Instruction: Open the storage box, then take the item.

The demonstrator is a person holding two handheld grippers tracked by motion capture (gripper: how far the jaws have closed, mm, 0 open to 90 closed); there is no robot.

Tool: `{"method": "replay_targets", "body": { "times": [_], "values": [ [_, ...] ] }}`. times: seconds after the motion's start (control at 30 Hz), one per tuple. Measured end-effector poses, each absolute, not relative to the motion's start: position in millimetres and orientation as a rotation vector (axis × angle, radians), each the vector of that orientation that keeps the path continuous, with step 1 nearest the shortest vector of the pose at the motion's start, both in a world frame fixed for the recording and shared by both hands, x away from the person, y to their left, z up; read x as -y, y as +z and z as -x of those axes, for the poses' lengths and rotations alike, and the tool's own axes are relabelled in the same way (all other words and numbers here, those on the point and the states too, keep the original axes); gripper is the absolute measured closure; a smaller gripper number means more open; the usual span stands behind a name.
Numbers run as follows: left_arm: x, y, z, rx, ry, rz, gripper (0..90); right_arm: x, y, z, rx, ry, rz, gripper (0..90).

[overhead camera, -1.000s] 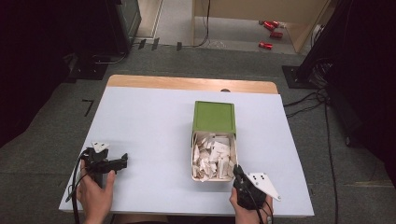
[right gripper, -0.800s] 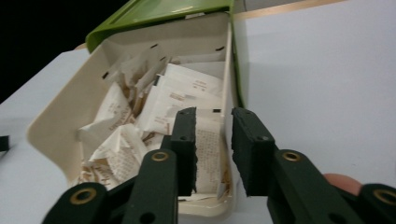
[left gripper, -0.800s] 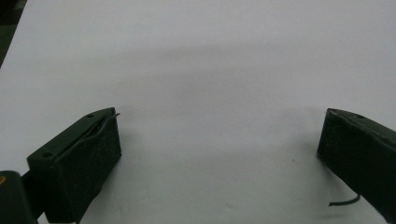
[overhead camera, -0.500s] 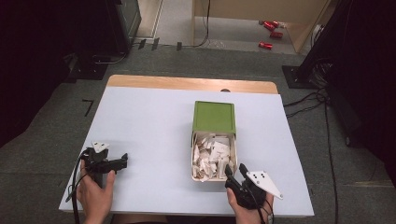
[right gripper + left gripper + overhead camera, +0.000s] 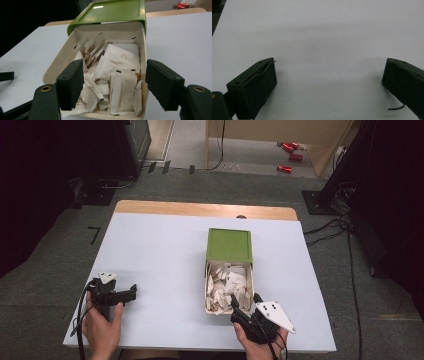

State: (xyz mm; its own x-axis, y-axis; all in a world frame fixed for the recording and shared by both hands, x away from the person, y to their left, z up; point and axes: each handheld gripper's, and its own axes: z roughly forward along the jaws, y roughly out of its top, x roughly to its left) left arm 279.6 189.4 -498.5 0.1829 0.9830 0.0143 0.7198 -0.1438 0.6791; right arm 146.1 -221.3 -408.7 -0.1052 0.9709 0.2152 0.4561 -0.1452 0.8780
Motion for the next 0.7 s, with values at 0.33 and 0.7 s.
{"method": "replay_targets", "body": {
  "times": [0.33, 0.7],
  "values": [
    [-189.4, -498.5, -279.6, -1.593, 0.64, -1.928, 0.0, 207.7, -407.4, -149.0, -1.62, 1.224, -1.597, 31.8],
    [-189.4, -498.5, -279.5, -1.593, 0.64, -1.928, 0.0, 194.7, -408.6, -153.6, -1.661, 1.223, -1.575, 32.4]
  ]
}}
